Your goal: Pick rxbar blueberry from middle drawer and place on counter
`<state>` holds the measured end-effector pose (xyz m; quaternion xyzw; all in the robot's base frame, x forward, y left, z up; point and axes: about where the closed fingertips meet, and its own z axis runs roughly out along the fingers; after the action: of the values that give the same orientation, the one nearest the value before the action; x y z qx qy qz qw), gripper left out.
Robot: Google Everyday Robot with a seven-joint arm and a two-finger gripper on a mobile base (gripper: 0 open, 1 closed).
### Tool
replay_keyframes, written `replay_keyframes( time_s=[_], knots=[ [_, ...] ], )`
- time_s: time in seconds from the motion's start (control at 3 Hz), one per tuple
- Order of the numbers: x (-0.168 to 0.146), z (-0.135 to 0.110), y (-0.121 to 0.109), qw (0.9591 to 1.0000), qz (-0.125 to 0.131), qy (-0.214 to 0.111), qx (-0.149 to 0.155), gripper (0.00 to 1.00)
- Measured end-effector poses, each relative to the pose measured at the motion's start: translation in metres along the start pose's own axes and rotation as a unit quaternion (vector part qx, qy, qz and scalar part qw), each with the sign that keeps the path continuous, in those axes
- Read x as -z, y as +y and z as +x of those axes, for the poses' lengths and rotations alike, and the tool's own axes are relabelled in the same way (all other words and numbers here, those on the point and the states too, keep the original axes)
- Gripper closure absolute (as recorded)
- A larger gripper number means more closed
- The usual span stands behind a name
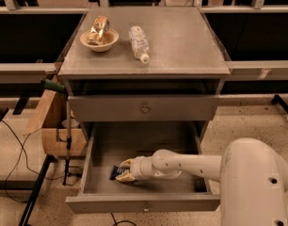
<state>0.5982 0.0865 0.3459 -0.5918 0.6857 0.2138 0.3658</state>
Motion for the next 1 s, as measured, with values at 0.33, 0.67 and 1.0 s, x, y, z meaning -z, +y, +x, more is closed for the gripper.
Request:
replay_keyframes(
  time_s=[0.33,0.67,1.0],
  knots=[
    [0.015,-0.008,0.003,0.9999,-0.008,-0.007,0.006,1.0],
    [0.055,-0.038,0.002,0.9991,-0.019,0.011,0.037,1.0],
    [0.095,-0.066,-0.008,0.9971,-0.026,0.028,0.066,1.0]
  ],
)
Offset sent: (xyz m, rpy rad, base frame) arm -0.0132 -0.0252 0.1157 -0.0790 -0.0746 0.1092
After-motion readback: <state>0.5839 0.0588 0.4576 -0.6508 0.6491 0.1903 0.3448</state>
